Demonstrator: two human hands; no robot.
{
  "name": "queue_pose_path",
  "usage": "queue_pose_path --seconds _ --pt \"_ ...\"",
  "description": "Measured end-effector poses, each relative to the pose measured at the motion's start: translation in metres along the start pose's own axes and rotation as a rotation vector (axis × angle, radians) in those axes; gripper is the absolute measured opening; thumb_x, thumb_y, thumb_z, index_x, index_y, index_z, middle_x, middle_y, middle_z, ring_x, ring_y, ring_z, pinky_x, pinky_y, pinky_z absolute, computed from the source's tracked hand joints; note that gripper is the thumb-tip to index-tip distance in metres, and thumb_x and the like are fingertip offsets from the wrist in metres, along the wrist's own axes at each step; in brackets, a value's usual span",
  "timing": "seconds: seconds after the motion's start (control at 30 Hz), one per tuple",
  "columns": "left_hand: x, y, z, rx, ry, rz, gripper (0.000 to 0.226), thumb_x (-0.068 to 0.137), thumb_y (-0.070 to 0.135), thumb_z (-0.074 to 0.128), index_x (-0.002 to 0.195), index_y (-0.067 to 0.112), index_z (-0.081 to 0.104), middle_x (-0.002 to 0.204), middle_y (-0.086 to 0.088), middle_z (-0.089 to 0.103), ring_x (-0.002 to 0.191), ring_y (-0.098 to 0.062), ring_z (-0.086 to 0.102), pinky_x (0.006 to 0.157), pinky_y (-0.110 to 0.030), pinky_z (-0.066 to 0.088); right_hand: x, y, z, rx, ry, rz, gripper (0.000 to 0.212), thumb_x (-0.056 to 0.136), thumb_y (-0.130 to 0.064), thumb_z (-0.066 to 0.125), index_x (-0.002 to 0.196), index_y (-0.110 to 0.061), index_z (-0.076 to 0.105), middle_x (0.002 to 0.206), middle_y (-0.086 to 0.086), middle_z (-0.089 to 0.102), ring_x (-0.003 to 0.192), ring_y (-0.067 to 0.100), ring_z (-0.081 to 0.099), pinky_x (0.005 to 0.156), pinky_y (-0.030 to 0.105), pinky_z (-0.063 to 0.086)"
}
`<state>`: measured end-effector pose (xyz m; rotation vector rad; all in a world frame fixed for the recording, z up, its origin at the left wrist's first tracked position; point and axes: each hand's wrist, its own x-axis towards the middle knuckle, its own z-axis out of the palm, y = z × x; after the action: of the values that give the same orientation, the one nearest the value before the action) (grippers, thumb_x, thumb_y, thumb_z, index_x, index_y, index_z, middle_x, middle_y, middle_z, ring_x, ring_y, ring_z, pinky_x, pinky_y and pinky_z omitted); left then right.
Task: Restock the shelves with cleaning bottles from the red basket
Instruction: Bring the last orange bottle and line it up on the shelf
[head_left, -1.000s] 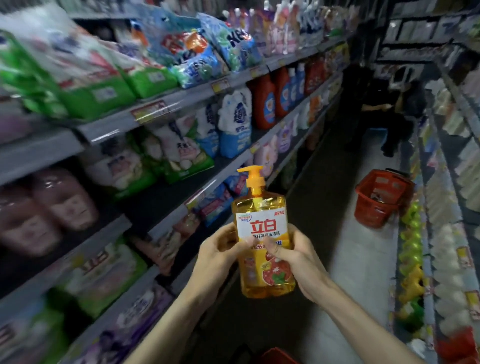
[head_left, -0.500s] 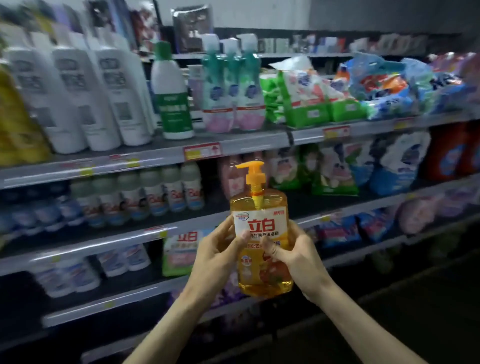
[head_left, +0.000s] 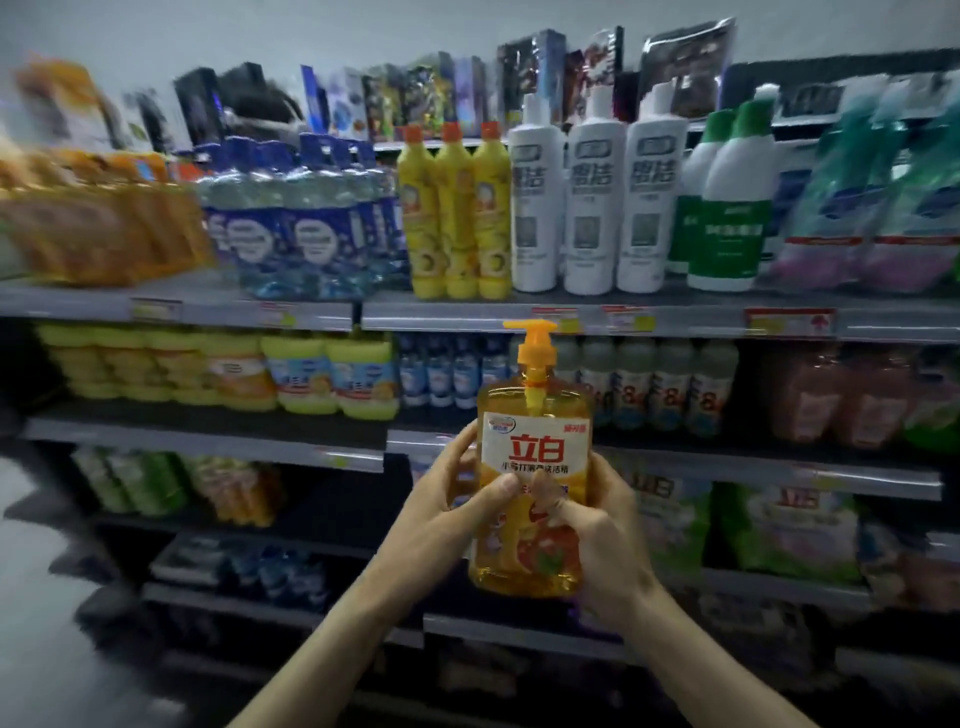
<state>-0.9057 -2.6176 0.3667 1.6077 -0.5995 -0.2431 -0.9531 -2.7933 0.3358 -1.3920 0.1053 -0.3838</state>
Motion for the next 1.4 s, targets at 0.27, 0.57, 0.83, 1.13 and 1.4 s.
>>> queue_pose_path --seconds 0.27,0.57,0.83,1.13,1.4 --pt "-0.029 -0.01 -0.121 0.044 0.182 0.004 0.042 0.104 0.019 0.062 0.144 0.025 0.056 0.126 0.003 0.076 0.118 -0.018 0.073 0.093 -0.033 0.062 0.035 0.017 0.125 0.002 -0.169 -0.023 0.063 0.076 -0.043 0.085 0.129 -0.016 0.065 0.116 0.005 0.08 0.105 0.027 0.078 0.091 0.057 0.062" --pt "-0.02 -0.001 -0.202 0.069 0.432 0.041 0.047 0.105 0.022 0.059 0.151 0.027 0.051 0.129 0.007 0.075 0.118 -0.013 0.073 0.089 -0.028 0.062 0.098 0.013 0.225 -0.057 -0.376 -0.058 0.064 0.078 -0.048 0.089 0.131 -0.022 0.062 0.117 -0.004 0.079 0.105 0.016 0.077 0.091 0.048 0.064" --pt "0.004 0.024 -0.267 0.134 0.643 0.097 0.047 0.104 0.026 0.06 0.148 0.038 0.048 0.13 0.002 0.073 0.116 -0.013 0.074 0.086 -0.029 0.063 0.164 -0.006 0.306 -0.008 -0.592 -0.121 0.068 0.078 -0.05 0.09 0.132 -0.021 0.061 0.114 -0.003 0.08 0.101 0.018 0.079 0.085 0.049 0.066" --pt "0.008 0.034 -0.346 0.202 0.83 0.168 0.044 0.105 0.024 0.057 0.147 0.036 0.053 0.128 0.002 0.074 0.117 -0.013 0.073 0.087 -0.029 0.063 0.207 -0.014 0.408 0.01 -0.772 -0.215 0.068 0.074 -0.045 0.088 0.133 -0.027 0.059 0.111 -0.015 0.078 0.1 0.005 0.076 0.077 0.026 0.064" --pt "-0.009 0.034 -0.452 0.293 0.859 0.182 0.047 0.103 0.028 0.054 0.147 0.044 0.046 0.124 0.026 0.073 0.115 0.003 0.07 0.083 -0.017 0.059 0.221 -0.003 0.524 0.0 -0.83 -0.273 0.07 0.072 -0.047 0.09 0.131 -0.036 0.056 0.115 -0.014 0.076 0.105 0.002 0.074 0.085 0.028 0.062"
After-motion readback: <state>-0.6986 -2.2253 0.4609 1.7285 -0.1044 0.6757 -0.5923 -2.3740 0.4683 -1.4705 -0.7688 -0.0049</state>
